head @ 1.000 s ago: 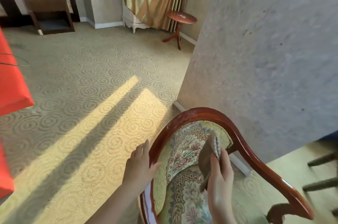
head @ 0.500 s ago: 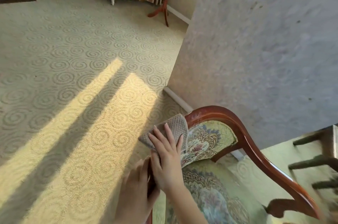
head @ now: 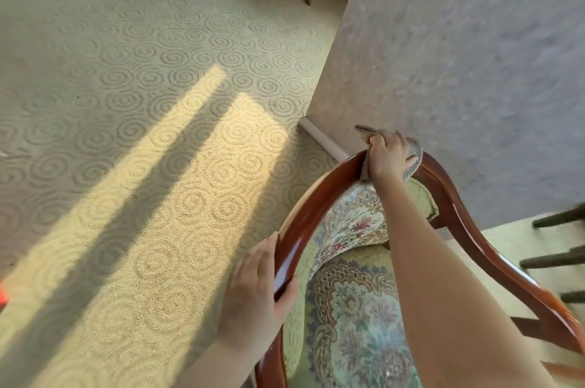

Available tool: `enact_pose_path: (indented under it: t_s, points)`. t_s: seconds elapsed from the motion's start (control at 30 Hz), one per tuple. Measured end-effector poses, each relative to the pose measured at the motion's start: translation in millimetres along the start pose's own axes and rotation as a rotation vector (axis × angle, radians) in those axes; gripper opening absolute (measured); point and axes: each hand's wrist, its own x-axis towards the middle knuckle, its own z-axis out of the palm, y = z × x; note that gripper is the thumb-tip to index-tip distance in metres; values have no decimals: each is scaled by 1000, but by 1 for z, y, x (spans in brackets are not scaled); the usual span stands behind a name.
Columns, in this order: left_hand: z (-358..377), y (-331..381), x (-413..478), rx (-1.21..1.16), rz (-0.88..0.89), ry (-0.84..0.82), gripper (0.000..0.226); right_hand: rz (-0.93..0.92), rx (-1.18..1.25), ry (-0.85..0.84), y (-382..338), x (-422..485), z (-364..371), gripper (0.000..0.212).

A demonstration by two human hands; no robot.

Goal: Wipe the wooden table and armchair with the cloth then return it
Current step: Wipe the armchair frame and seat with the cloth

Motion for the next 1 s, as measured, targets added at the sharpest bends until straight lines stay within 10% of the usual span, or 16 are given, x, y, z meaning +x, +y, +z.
enact_pose_path:
  t_s: [0.2,0.3,0.47,0.7,1.0]
  points:
    - [1,-3,3,-13,17,-44,62,-754,42,-237,1,-168,31,29]
    - [0,-2,5,33,61,-37,59,-843,-6,-299,18,-184,31,33]
    - [3,-2,0,45,8,-28,73,-717,8,-216,7,-105,14,39]
    - [6,-1,2,91,57,6,69,146,50,4,55,41,-27,47]
    - [11,-8,3,27,52,26,70,54,-35,64,22,32,-6,34]
